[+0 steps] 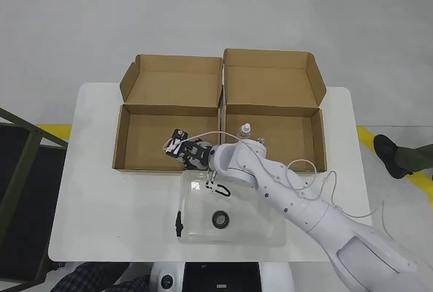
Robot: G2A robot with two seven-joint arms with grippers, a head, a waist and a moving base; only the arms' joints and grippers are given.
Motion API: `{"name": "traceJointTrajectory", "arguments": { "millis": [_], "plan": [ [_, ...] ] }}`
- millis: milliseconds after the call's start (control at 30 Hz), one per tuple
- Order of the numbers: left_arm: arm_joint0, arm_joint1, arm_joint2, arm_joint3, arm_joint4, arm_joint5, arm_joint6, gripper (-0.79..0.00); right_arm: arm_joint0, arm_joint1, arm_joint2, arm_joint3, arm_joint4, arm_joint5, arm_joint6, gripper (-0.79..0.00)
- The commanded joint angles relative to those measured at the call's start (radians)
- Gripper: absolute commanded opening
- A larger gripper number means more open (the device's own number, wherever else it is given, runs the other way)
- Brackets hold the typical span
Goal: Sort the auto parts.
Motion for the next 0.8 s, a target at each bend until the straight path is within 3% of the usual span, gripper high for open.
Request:
{"name": "traceJointTrajectory", "arguments": {
  "millis": [0,100,367,767],
  "plan": [
    [0.0,0.0,0.0,0.0,0.0,0.0,0.0,0.0,0.001,-0.003,0.001,0.005,-0.001,-0.004,0.004,-0.514],
    [0.0,0.0,0.0,0.0,0.0,0.0,0.0,0.0,0.002,-0.008,0.003,0.011,-0.005,-0.011,0.016,-0.462],
    [0.0,0.0,0.0,0.0,0.0,0.0,0.0,0.0,-0.005,-0.012,0.029,-0.025,-0.015,-0.035,0.019,-0.443],
    [0.0,0.0,0.0,0.0,0.0,0.0,0.0,0.0,-0.133,0.04,0.161,-0.293,-0.038,-0.125,0.04,-0.394]
  ]
}}
